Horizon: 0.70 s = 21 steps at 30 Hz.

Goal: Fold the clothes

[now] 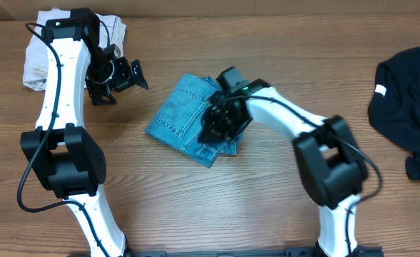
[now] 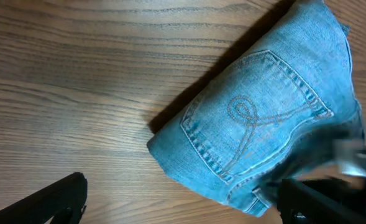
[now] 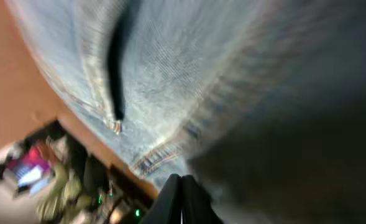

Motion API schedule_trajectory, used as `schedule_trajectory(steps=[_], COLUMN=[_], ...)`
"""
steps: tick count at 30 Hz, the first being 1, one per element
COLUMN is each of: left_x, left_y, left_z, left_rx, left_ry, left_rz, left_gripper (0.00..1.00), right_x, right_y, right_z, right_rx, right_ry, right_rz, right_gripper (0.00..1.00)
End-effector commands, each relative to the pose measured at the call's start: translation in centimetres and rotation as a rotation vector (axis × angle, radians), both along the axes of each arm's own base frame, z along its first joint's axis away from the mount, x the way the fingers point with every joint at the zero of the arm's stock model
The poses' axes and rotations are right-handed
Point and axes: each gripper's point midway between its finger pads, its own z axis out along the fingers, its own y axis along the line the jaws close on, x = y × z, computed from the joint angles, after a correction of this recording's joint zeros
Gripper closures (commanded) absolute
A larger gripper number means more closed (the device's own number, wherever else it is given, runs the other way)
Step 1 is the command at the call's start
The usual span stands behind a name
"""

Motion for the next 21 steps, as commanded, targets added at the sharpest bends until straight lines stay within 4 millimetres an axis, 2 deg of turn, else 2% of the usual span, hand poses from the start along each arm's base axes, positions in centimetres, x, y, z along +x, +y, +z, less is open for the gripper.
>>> schedule_trajectory(steps=[1,2,5,7,9,10,11,12,13,17,21], left_x=[0.6,0.7,1.5,2.2,2.3,2.3,2.2,2.2,2.2,2.7,3.1], left_y=[-0.2,-0.3,-1.3,-3.6,-5.0,-5.7,-6.3,-6.9,-7.5,-8.8,-7.8], left_z=[0.1,0.1,0.3,0.8,0.7,0.3,-0.1,-0.4,-0.8,-3.1,-6.5], left_rx=[0.006,0.004,-0.032,-0.116,-0.141,-0.139,-0.141,-0.141,-0.143,-0.131,-0.114], left_ry=[-0.032,-0.039,-0.086,-0.161,-0.191,-0.196,-0.197,-0.197,-0.192,-0.173,-0.110], left_rz=[-0.062,-0.063,-0.103,-0.228,-0.307,-0.352,-0.383,-0.410,-0.427,-0.459,-0.436], left_gripper=[0.00,0.00,0.00,0.00,0.00,0.00,0.00,0.00,0.00,0.00,0.00], right_x=[2.9,3.1,2.8,2.7,2.7,2.7,2.7,2.8,2.7,2.2,1.0], right_y=[-4.1,-5.6,-6.0,-6.0,-6.0,-6.1,-6.1,-6.2,-6.2,-7.0,-9.9], right_z=[5.3,7.0,9.1,9.8,10.0,10.1,10.2,10.3,10.7,12.6,16.5], right_rx=[-0.120,-0.155,-0.137,-0.129,-0.126,-0.125,-0.124,-0.124,-0.104,-0.056,-0.047], right_ry=[-0.187,-0.233,-0.280,-0.294,-0.299,-0.301,-0.303,-0.305,-0.317,-0.332,-0.413], right_rz=[-0.139,-0.169,-0.163,-0.165,-0.166,-0.167,-0.168,-0.169,-0.149,-0.144,-0.160], right_gripper=[0.96,0.96,0.96,0.96,0.90,0.80,0.51,0.10,0.00,0.00,0.00])
